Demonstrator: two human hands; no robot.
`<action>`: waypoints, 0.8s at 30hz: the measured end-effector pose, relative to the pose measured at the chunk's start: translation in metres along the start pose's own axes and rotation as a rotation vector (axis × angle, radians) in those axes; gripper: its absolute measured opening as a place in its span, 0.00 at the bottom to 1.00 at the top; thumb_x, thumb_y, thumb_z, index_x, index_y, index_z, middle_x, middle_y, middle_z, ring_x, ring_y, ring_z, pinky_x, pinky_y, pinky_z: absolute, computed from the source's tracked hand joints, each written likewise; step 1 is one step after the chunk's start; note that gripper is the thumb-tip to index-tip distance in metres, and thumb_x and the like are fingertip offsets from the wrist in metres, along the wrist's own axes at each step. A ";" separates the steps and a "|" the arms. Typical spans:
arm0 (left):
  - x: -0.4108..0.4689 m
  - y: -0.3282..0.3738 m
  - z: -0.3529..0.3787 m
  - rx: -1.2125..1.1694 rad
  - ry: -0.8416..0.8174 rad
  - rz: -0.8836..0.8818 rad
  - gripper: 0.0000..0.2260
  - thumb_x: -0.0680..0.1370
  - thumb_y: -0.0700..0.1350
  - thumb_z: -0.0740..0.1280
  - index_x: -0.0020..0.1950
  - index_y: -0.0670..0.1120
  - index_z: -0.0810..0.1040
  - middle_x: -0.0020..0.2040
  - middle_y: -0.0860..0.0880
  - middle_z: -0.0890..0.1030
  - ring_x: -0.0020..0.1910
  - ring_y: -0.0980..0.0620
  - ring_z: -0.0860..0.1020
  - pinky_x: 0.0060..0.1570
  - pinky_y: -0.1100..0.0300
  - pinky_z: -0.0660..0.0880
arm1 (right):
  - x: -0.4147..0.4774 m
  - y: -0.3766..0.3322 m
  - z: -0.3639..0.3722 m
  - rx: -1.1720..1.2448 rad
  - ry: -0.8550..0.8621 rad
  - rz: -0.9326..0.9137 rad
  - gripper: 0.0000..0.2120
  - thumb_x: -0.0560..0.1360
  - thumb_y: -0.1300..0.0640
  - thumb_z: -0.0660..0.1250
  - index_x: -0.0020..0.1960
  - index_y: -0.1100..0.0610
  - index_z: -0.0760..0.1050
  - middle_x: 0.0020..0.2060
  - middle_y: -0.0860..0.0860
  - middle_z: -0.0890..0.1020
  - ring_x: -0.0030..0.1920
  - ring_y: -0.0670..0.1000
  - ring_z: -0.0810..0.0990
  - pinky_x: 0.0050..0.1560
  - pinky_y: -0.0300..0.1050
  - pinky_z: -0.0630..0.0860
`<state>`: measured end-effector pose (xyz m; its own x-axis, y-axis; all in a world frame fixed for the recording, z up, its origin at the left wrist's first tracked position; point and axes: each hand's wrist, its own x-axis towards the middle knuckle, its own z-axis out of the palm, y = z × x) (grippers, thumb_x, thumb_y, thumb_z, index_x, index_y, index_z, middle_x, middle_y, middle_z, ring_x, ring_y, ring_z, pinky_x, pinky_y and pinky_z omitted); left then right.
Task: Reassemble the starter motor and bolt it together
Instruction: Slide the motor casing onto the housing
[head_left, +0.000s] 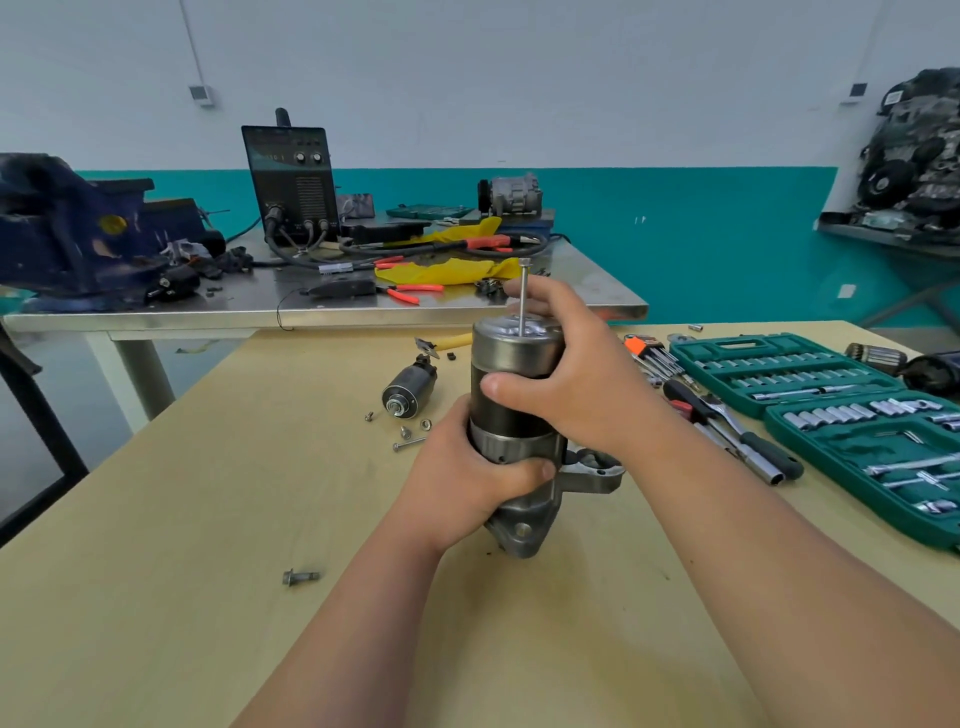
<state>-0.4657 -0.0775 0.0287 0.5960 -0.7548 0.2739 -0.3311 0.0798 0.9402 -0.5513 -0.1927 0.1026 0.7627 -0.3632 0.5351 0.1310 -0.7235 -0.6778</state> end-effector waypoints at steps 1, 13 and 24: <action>0.001 0.000 -0.001 -0.007 -0.016 0.001 0.29 0.57 0.52 0.76 0.56 0.48 0.76 0.48 0.50 0.85 0.47 0.52 0.84 0.46 0.56 0.81 | -0.001 0.001 0.000 0.030 -0.002 -0.008 0.35 0.58 0.40 0.73 0.62 0.33 0.64 0.56 0.33 0.74 0.55 0.35 0.75 0.49 0.32 0.74; -0.010 -0.004 0.004 -0.094 0.031 0.055 0.29 0.60 0.45 0.77 0.59 0.51 0.73 0.51 0.50 0.84 0.51 0.50 0.83 0.49 0.55 0.81 | -0.010 -0.003 -0.001 -0.032 -0.066 -0.071 0.35 0.63 0.39 0.72 0.65 0.31 0.58 0.56 0.30 0.70 0.57 0.31 0.71 0.50 0.29 0.68; -0.010 -0.004 0.003 -0.096 0.064 0.085 0.30 0.58 0.51 0.76 0.59 0.54 0.75 0.51 0.53 0.84 0.50 0.52 0.83 0.47 0.56 0.80 | -0.001 -0.026 -0.004 -0.440 0.094 -0.403 0.14 0.78 0.50 0.59 0.57 0.56 0.78 0.53 0.49 0.79 0.53 0.51 0.76 0.46 0.49 0.77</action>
<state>-0.4725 -0.0725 0.0216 0.6157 -0.6996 0.3626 -0.3127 0.2055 0.9274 -0.5578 -0.1763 0.1221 0.6457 -0.0453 0.7622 0.1085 -0.9827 -0.1503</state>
